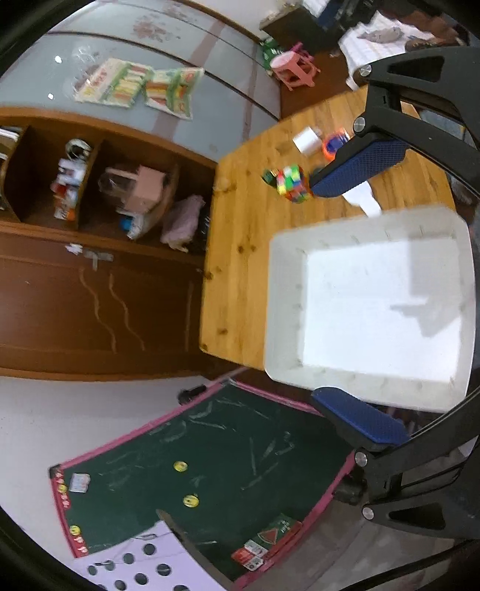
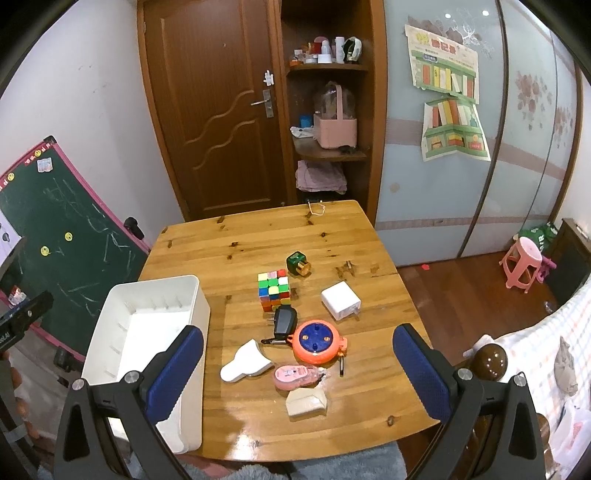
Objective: Organize rigid objects
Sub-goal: 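Push the white tray across the table with the left tool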
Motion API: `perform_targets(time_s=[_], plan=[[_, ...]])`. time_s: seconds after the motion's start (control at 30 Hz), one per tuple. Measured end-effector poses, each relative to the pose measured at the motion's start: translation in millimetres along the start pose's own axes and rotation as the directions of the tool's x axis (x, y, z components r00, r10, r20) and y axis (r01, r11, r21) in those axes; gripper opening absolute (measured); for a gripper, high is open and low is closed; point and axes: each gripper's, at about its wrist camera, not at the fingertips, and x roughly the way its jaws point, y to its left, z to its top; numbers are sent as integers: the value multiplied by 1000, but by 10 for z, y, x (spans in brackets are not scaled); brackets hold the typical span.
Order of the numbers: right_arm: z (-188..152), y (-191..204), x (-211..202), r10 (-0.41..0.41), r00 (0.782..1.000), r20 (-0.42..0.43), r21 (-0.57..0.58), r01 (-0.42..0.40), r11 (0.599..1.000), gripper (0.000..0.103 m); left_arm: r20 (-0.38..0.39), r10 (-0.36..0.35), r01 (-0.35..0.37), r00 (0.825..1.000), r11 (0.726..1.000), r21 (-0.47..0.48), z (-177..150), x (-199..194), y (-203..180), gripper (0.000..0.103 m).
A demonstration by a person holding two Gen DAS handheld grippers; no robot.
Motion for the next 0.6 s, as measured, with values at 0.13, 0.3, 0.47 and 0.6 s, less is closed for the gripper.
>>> perform_targets(time_s=[0.13,0.3,0.47,0.6], plan=[[-8,93,132,5,1000,-12,-18,-5,1000,103,-80,39,-42,996,998,-37,-78,269,394,102],[-68,202,381,-5,999,-45,-56,3,998,103,-200,120,-136,972,989,-65,-248,711,909,102],[-160,186,684,-19,992,-122,-34,14,999,103,-312,125,-156,942,985,-77,-439,1126,1165,102],[-238,107,883,-14,983,-183,9,16,1000,103,-388,119,-152,914,987,-56,-543,1448,1208,99]])
